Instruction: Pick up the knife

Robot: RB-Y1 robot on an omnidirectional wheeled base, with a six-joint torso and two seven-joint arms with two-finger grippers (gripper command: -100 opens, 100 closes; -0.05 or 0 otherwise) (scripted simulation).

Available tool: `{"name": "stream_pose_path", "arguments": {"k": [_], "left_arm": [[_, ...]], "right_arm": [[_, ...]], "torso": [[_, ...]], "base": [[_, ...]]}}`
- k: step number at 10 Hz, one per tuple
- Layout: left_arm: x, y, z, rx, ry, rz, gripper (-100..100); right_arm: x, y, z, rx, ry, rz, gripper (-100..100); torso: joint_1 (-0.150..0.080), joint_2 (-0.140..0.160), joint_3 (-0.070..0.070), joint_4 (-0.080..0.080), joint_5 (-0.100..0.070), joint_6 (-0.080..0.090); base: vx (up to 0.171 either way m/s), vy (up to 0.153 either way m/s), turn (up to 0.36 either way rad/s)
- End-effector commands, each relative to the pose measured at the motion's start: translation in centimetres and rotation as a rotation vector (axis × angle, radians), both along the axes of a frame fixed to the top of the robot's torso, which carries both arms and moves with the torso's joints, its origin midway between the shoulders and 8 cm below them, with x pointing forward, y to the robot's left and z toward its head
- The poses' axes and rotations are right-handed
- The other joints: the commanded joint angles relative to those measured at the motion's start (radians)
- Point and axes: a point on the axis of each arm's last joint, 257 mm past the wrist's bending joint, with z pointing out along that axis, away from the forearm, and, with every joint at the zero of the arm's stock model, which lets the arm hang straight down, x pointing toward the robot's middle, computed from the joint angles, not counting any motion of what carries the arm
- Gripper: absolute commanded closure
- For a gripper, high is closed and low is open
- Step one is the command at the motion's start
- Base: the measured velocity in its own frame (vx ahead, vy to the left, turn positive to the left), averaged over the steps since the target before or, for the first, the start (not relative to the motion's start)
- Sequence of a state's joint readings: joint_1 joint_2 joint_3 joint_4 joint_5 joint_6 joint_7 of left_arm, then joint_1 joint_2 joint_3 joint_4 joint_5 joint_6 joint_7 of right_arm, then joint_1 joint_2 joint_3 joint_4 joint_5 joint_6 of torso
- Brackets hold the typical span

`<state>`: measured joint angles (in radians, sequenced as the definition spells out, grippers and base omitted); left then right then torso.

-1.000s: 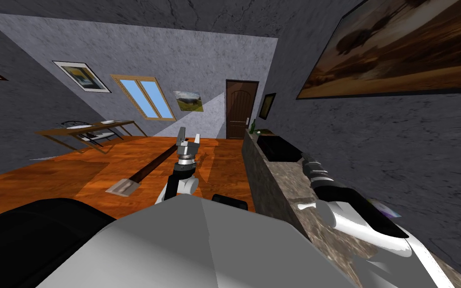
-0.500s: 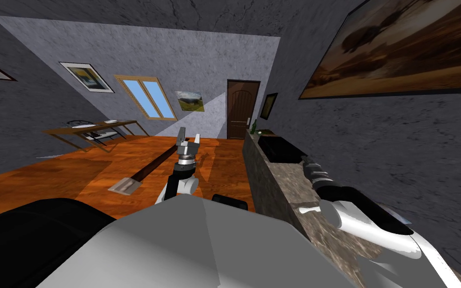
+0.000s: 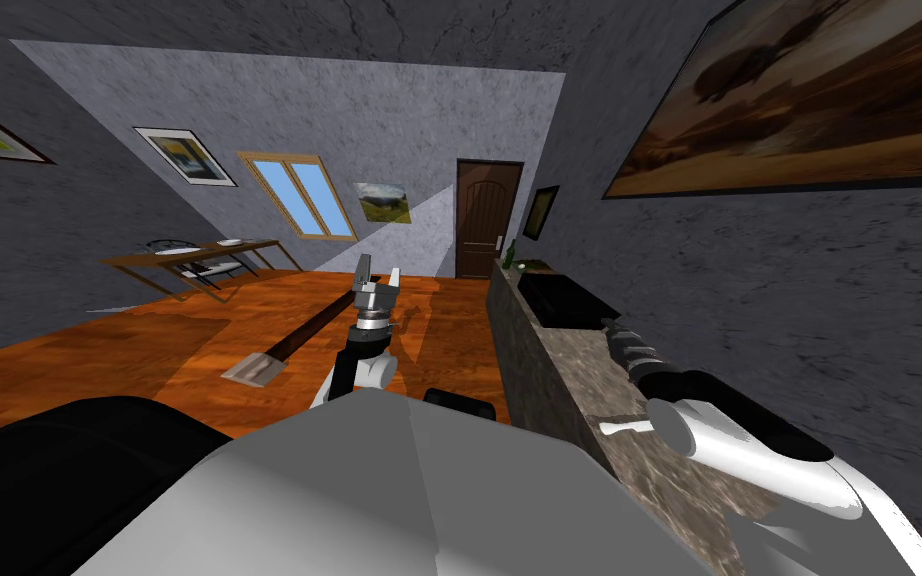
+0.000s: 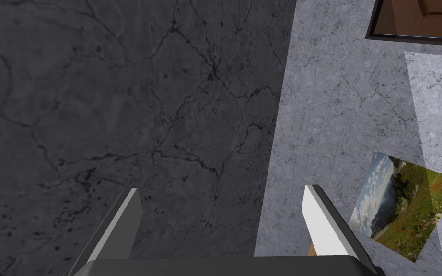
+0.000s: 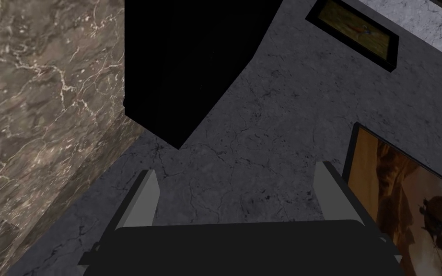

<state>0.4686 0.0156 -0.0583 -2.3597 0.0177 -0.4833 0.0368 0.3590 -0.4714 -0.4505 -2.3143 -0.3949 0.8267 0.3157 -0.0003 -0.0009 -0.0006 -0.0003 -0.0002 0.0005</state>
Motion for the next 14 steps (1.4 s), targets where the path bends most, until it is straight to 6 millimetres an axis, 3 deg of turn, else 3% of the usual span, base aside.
{"name": "stream_pose_path", "arguments": {"k": [1, 6, 14], "left_arm": [[0.0, 0.0, 0.0, 0.0, 0.0, 0.0, 0], [0.0, 0.0, 0.0, 0.0, 0.0, 0.0, 0], [0.0, 0.0, 0.0, 0.0, 0.0, 0.0, 0]], "right_arm": [[-0.4, -0.7, -1.2, 0.011, 0.055, -0.008, -100], [-1.7, -1.4, -3.9, 0.039, 0.171, -0.03, -100], [-5.4, -2.6, -9.9, 0.109, 0.437, -0.056, -100]], "torso": [[0.0, 0.0, 0.0, 0.0, 0.0, 0.0], [-0.001, 0.0, 0.0, 0.0, 0.0, 0.0], [-0.001, 0.001, 0.0, 0.0, 0.0, 0.0]], "base": [[0.029, -0.016, 0.037], [0.015, -0.014, 0.015], [0.015, -0.024, 0.008]]}}
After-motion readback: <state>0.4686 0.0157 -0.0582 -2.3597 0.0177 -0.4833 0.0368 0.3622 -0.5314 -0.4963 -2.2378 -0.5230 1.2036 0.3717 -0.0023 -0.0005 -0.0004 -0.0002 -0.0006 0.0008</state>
